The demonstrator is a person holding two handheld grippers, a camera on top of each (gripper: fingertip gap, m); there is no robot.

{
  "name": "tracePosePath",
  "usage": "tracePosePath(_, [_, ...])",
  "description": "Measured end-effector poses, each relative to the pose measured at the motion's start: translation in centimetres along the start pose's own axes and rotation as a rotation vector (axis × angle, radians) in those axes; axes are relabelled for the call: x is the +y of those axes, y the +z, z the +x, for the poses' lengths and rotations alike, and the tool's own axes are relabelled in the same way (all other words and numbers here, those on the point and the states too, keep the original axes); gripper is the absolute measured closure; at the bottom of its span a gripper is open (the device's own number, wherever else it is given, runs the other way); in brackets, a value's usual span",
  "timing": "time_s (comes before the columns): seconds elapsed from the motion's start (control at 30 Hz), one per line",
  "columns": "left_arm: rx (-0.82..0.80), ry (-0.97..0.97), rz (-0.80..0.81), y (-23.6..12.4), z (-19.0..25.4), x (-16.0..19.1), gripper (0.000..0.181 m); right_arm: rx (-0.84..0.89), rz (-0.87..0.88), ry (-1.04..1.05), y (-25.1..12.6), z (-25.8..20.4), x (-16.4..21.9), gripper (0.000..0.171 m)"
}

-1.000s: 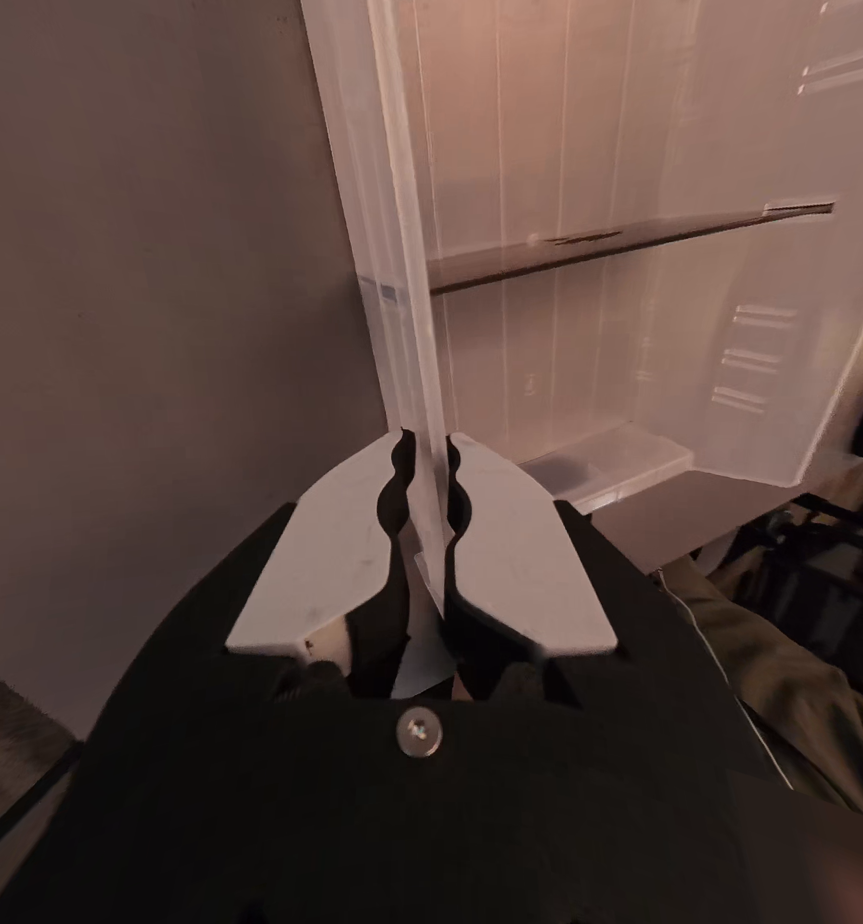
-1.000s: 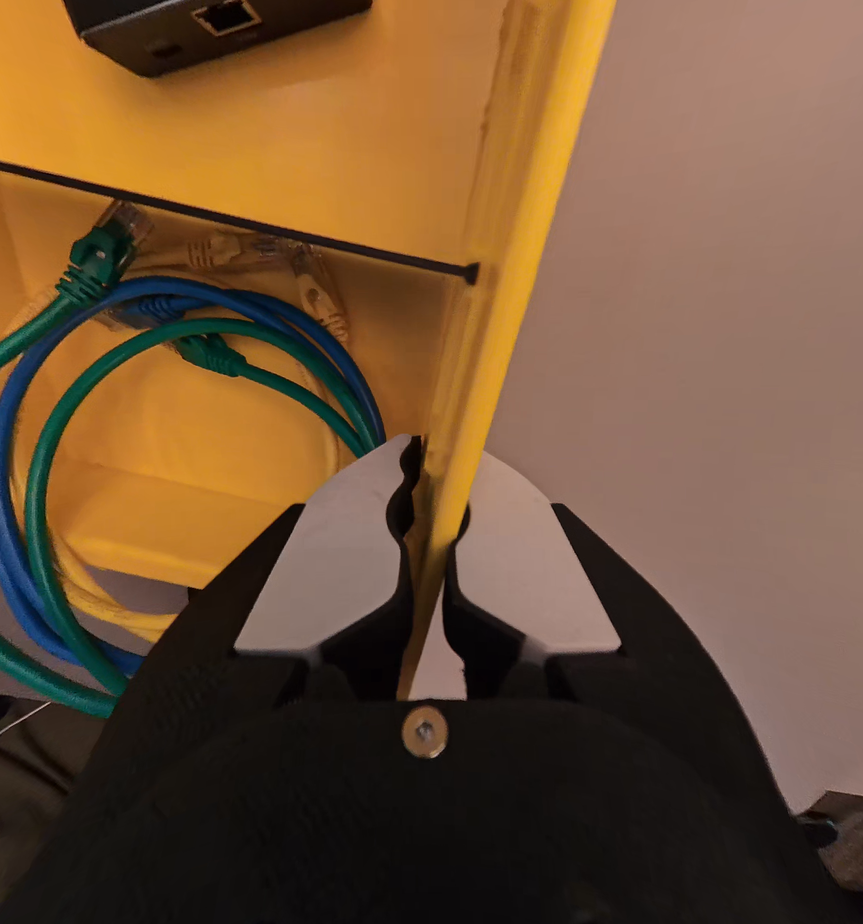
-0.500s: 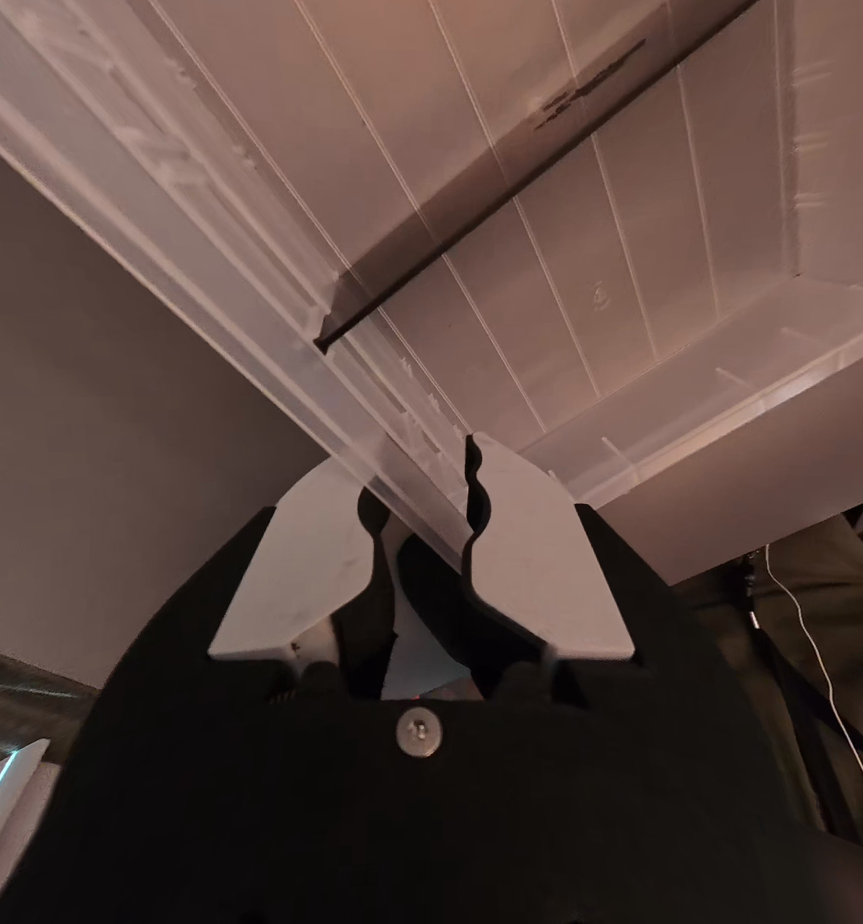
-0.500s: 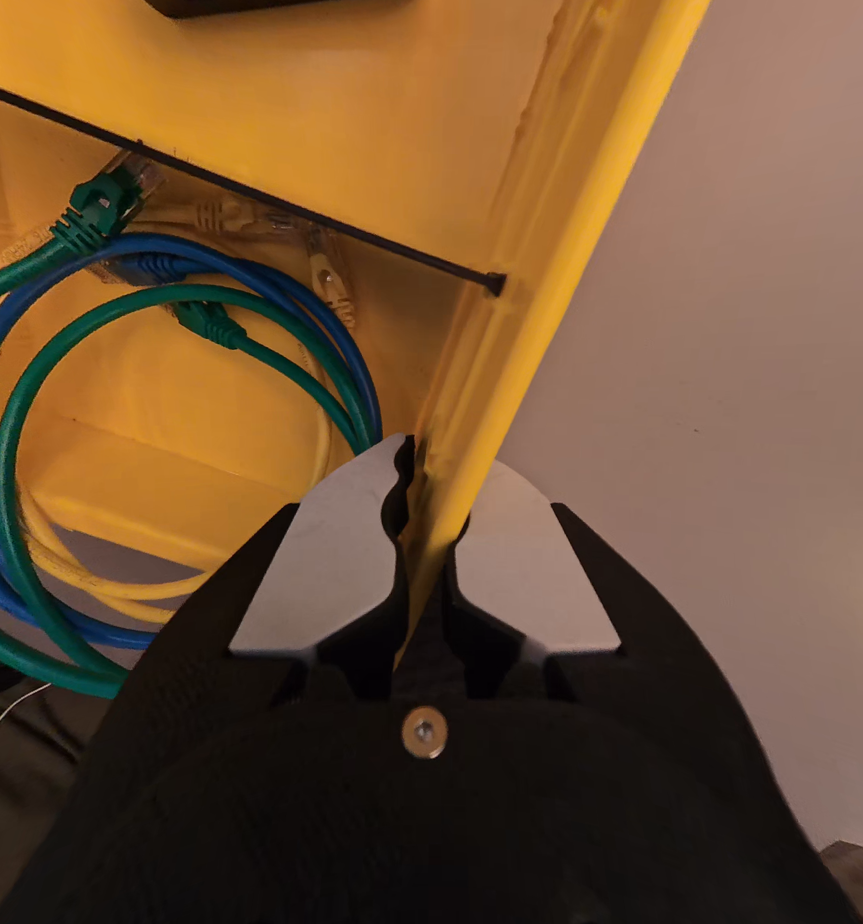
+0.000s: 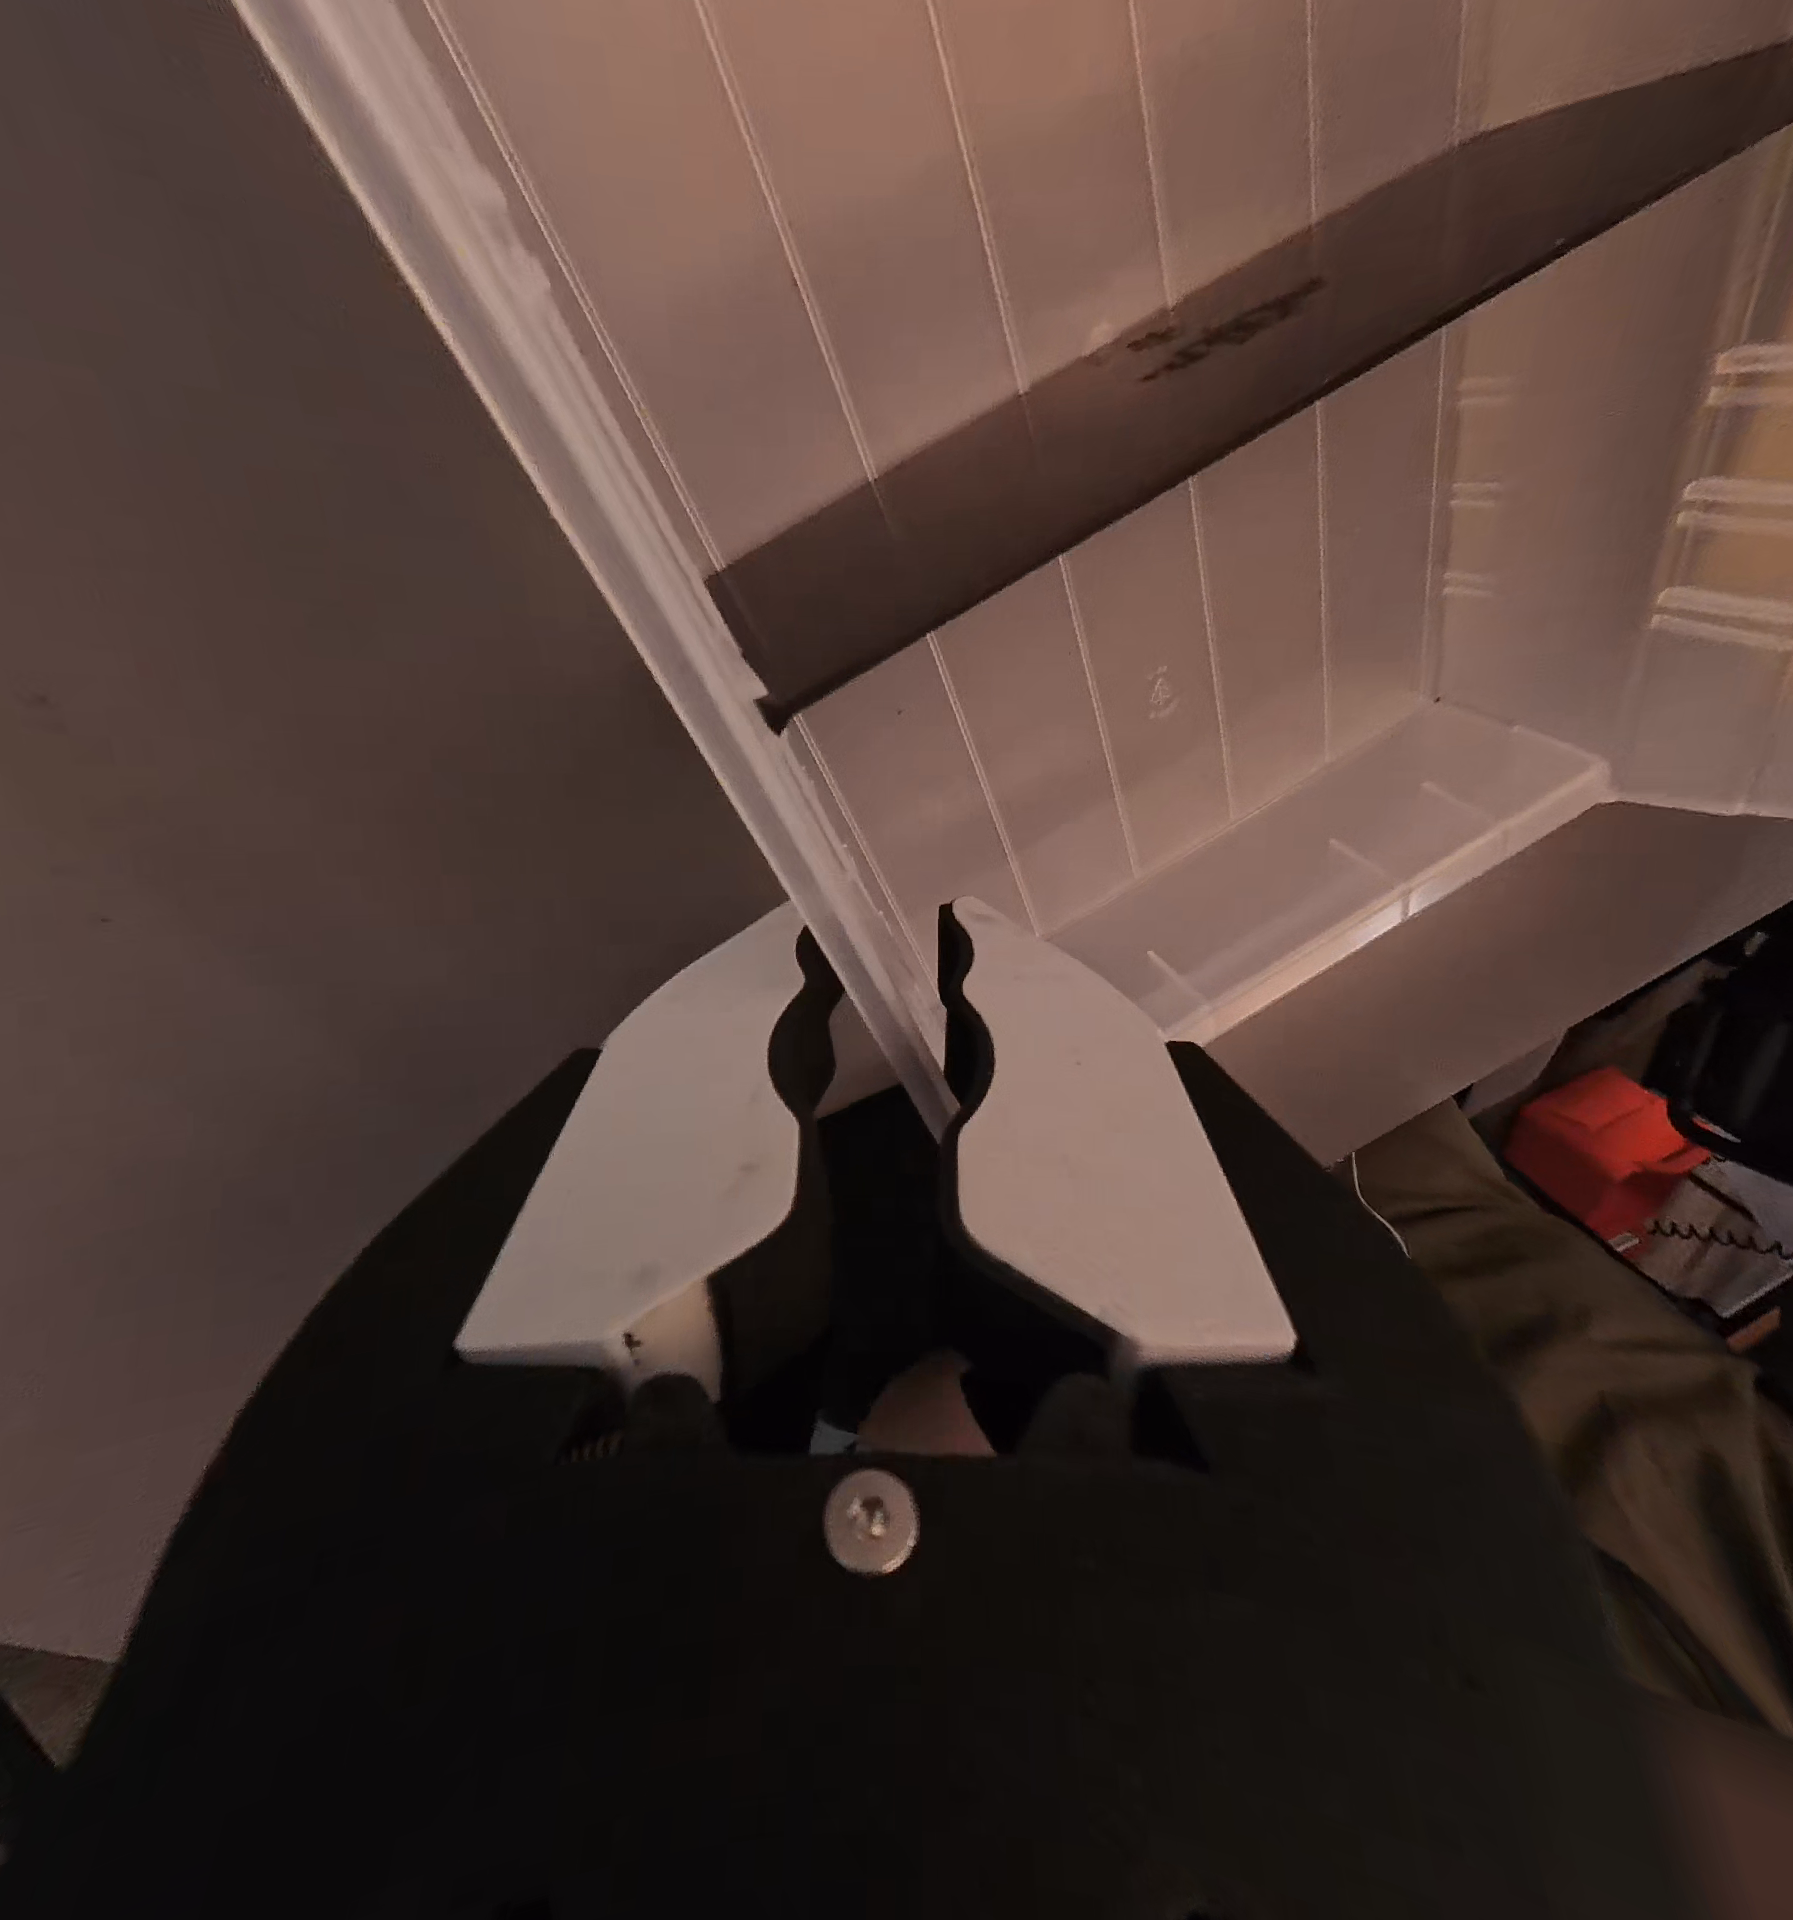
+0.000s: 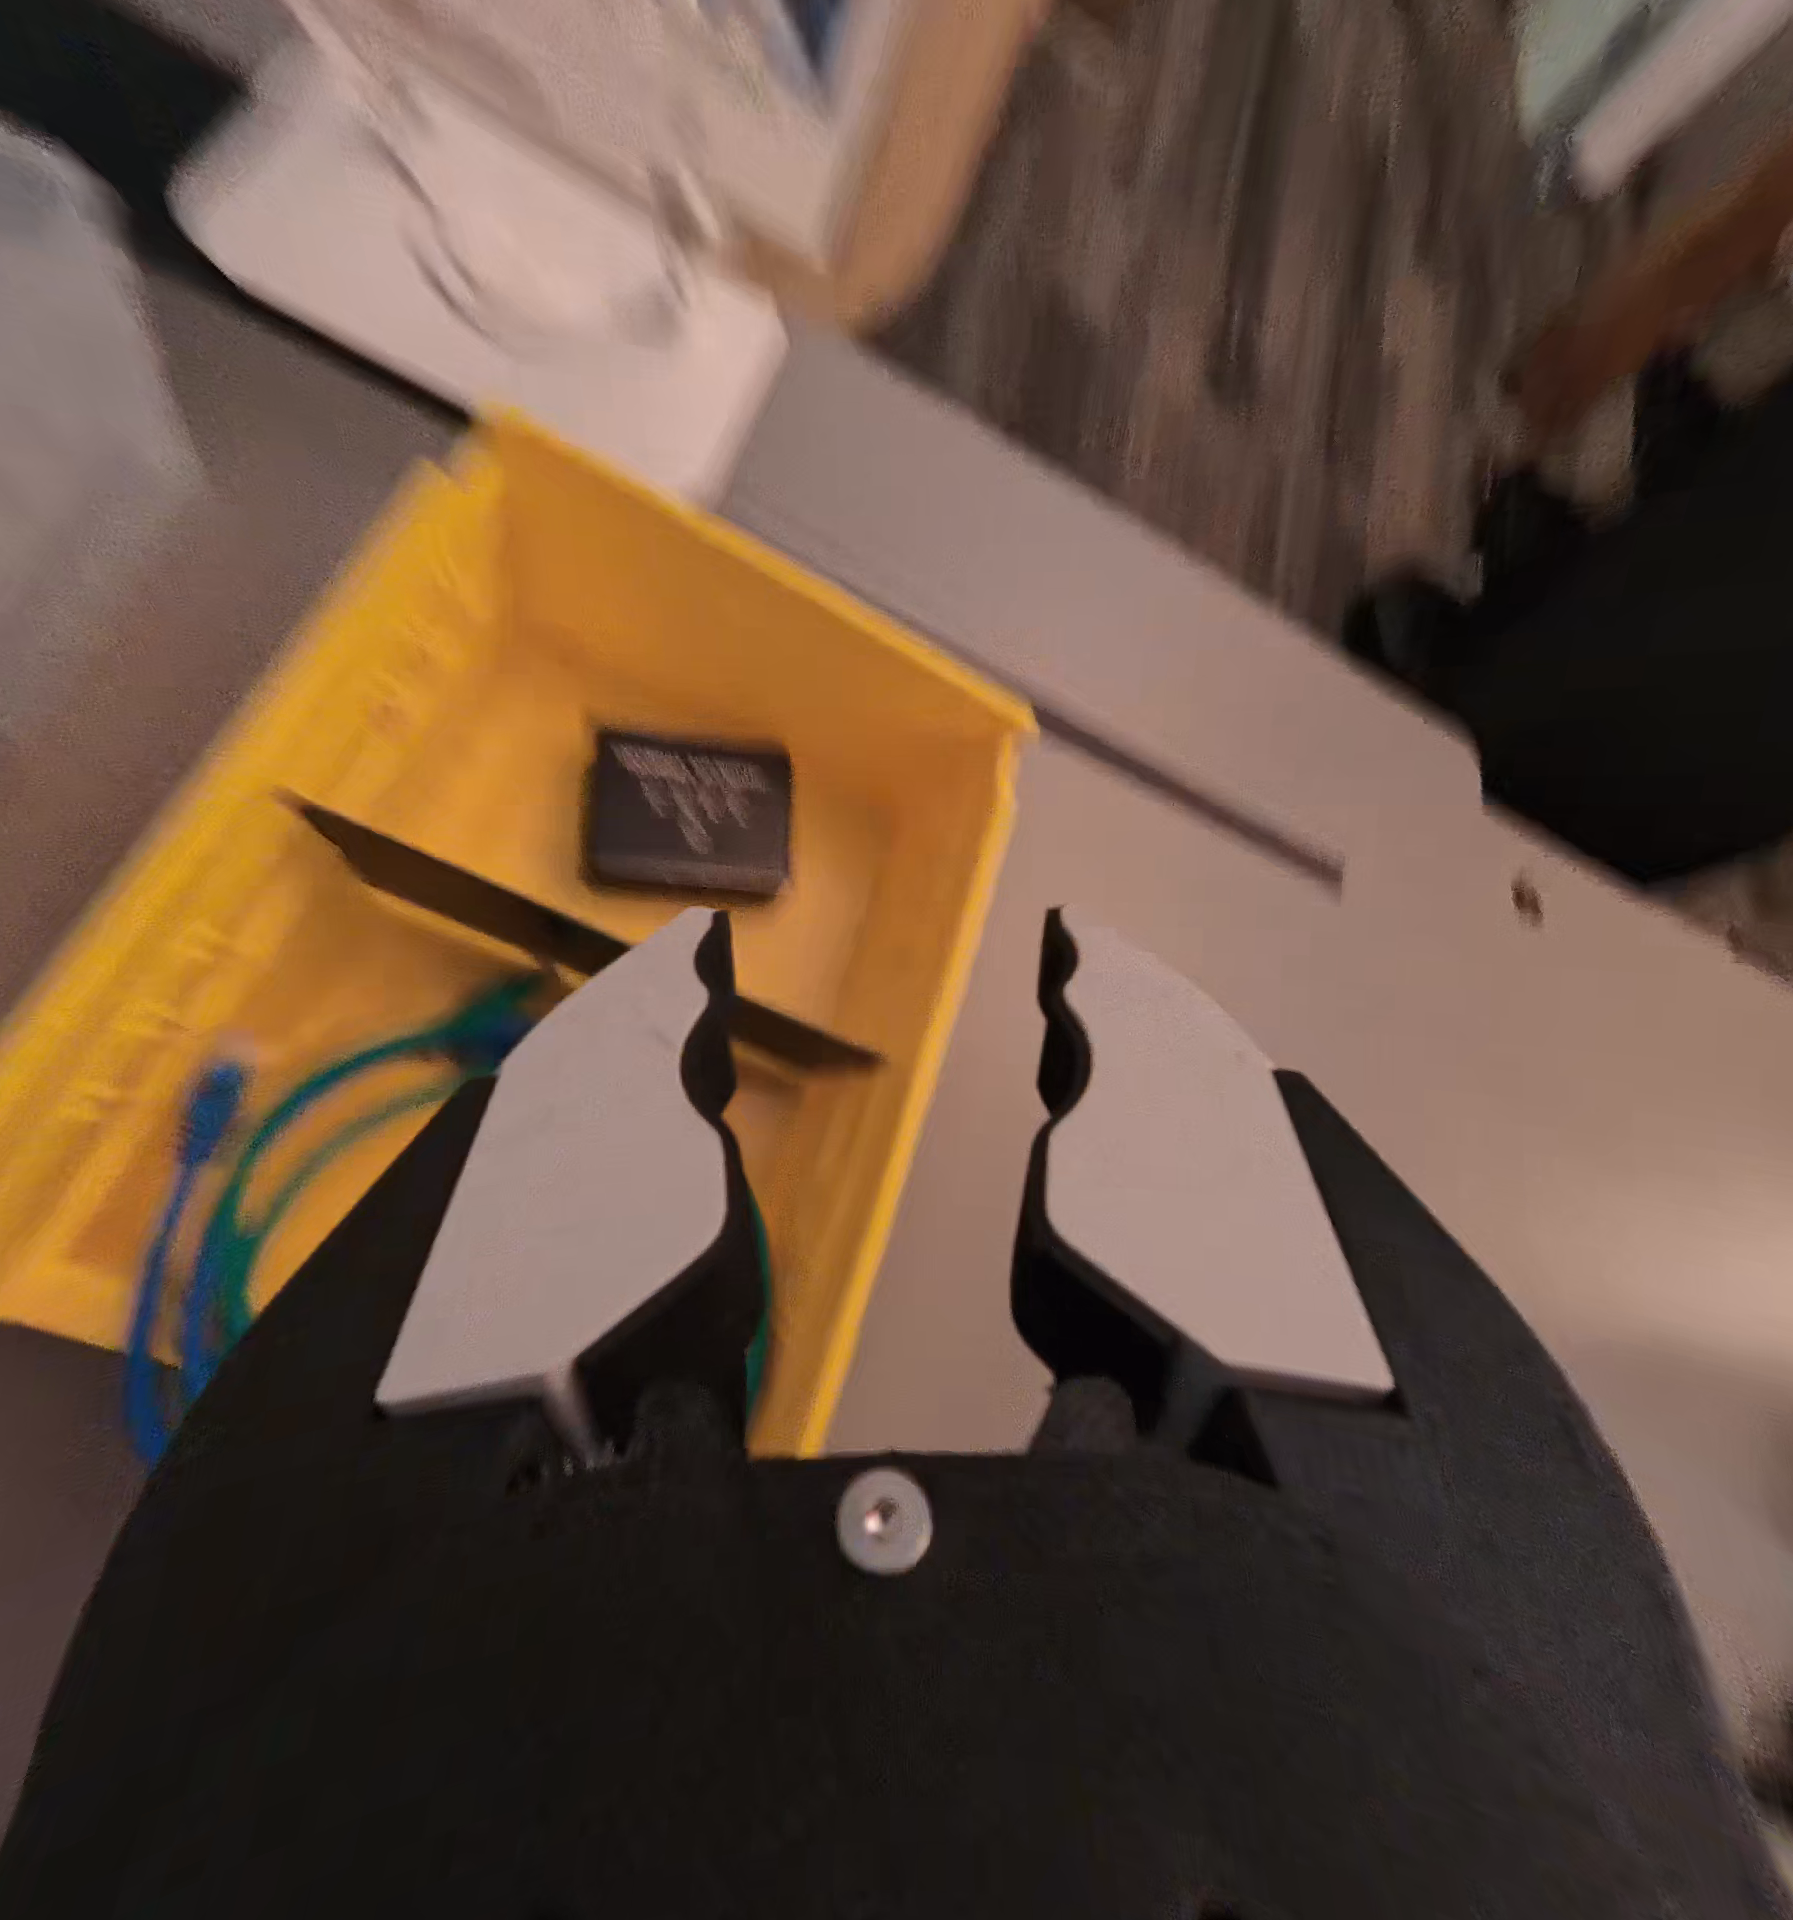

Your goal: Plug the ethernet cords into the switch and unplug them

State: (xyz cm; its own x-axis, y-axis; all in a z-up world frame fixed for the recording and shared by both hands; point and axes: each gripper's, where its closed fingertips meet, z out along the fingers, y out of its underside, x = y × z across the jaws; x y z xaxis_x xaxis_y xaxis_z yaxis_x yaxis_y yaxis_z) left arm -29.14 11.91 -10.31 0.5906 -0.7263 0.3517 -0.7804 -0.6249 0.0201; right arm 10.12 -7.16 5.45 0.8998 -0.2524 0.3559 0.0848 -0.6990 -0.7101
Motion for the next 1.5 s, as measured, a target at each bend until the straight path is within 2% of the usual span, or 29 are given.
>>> tracePosePath(0.03, [-0.001, 0.0, 0.004, 0.0, 0.0, 0.0, 0.165, -0.049, 0.099, -0.012, -0.7, -1.9, -1.8, 0.112])
tracePosePath(0.1, [-0.013, 0.003, 0.013, -0.1, -0.3, -0.2, 0.165, -0.292, 0.204, -0.015, -1.5, -7.9, -4.0, 0.103])
tracePosePath(0.2, [-0.044, -0.005, 0.04, -0.5, -0.7, -0.4, 0.167, -0.67, 0.067, 0.083, -1.3, -16.5, -4.4, 0.097])
tracePosePath(0.33, [-0.025, 0.0, 0.126, -2.5, -0.3, -0.3, 0.17, -0.814, -0.062, 0.14, 1.6, -23.0, -5.1, 0.098])
tracePosePath(0.43, [-0.027, 0.005, 0.261, -5.3, 0.1, -0.3, 0.173, -0.834, -0.25, 0.179, 4.3, -26.4, -4.1, 0.1])
tracePosePath(0.63, [-0.056, 0.088, 0.606, -11.9, 2.2, -1.1, 0.173, -0.748, -0.607, 0.188, 9.4, -29.1, 0.5, 0.099])
tracePosePath(0.77, [-0.082, 0.15, 0.702, -13.8, 3.7, -0.9, 0.17, -0.798, -0.735, 0.255, 9.9, -31.1, 1.6, 0.115])
tracePosePath(0.9, [-0.092, 0.194, 0.712, -14.1, 4.9, -0.6, 0.169, -0.779, -0.787, 0.247, 10.6, -32.0, 2.3, 0.132])
tracePosePath(1.07, [-0.079, 0.248, 0.773, -15.1, 6.6, -0.6, 0.168, -0.739, -0.81, 0.247, 11.0, -31.7, 2.4, 0.142])
tracePosePath(1.13, [-0.089, 0.252, 0.844, -16.3, 7.2, -0.6, 0.157, -0.721, -0.807, 0.241, 11.1, -31.6, 2.5, 0.146])
tracePosePath(1.37, [-0.042, 0.326, 1.227, -23.0, 10.8, 1.4, 0.148, -0.762, -0.772, 0.293, 10.7, -31.0, 1.2, 0.152])
tracePosePath(1.5, [-0.052, 0.299, 1.315, -24.3, 11.0, 2.4, 0.137, -0.781, -0.731, 0.285, 9.5, -28.3, -1.8, 0.152])
